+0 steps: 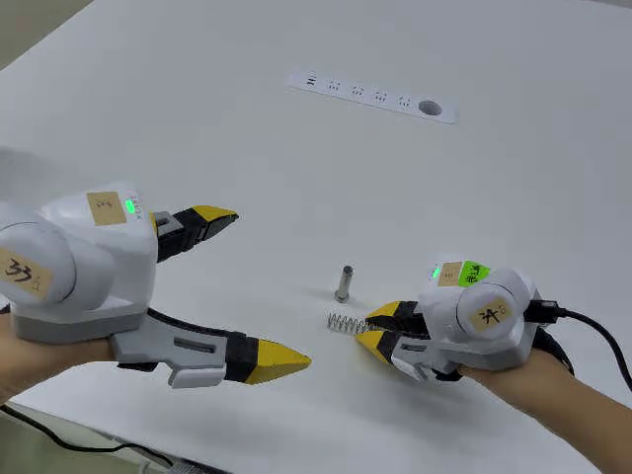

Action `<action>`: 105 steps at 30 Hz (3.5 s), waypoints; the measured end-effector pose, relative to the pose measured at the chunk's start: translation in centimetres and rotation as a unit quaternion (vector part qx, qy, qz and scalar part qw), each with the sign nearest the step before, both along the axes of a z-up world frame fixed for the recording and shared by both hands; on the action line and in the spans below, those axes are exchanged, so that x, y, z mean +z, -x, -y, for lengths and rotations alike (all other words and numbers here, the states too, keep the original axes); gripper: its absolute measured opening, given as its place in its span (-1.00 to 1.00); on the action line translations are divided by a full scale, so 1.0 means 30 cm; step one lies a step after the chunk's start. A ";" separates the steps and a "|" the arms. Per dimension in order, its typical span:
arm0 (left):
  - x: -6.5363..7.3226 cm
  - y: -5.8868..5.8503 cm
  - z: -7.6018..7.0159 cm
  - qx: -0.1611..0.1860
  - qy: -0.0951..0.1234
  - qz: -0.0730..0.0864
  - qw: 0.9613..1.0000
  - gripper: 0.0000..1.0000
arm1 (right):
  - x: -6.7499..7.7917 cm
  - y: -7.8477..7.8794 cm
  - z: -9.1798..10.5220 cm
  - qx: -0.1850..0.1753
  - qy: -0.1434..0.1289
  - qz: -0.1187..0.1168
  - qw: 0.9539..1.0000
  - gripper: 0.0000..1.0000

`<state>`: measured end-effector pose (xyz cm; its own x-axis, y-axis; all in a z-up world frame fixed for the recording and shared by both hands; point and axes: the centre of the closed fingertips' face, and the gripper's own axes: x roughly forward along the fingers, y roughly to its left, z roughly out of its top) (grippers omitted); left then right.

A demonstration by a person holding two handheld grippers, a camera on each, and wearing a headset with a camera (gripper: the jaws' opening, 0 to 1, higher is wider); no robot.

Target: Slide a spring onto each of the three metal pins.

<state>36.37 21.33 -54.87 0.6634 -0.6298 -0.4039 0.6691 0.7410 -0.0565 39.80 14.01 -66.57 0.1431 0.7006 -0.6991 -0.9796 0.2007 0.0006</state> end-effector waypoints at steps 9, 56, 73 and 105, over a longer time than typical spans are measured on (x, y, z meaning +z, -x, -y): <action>-0.003 0.012 0.018 -0.011 -0.001 -0.005 1.000 1.00 | -0.003 0.011 -0.003 0.004 0.009 0.000 1.000 -0.77; -0.012 0.076 0.196 -0.146 -0.002 -0.046 0.988 -0.70 | 0.378 0.195 -0.046 0.115 -0.064 0.006 0.991 -0.79; 0.042 0.100 0.211 -0.180 0.000 -0.002 0.984 -0.82 | 0.436 0.208 -0.035 0.159 -0.085 0.026 0.983 -0.75; 0.050 0.068 0.259 -0.194 -0.008 0.010 0.981 -0.81 | 0.592 0.207 -0.083 0.123 -0.189 -0.023 0.974 -0.78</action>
<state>34.35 13.55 -53.38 0.3824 -0.8303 -0.4054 0.9020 0.4306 -0.0311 33.60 16.48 -48.82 -0.0873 0.9186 -0.3855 -0.9952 -0.0637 0.0737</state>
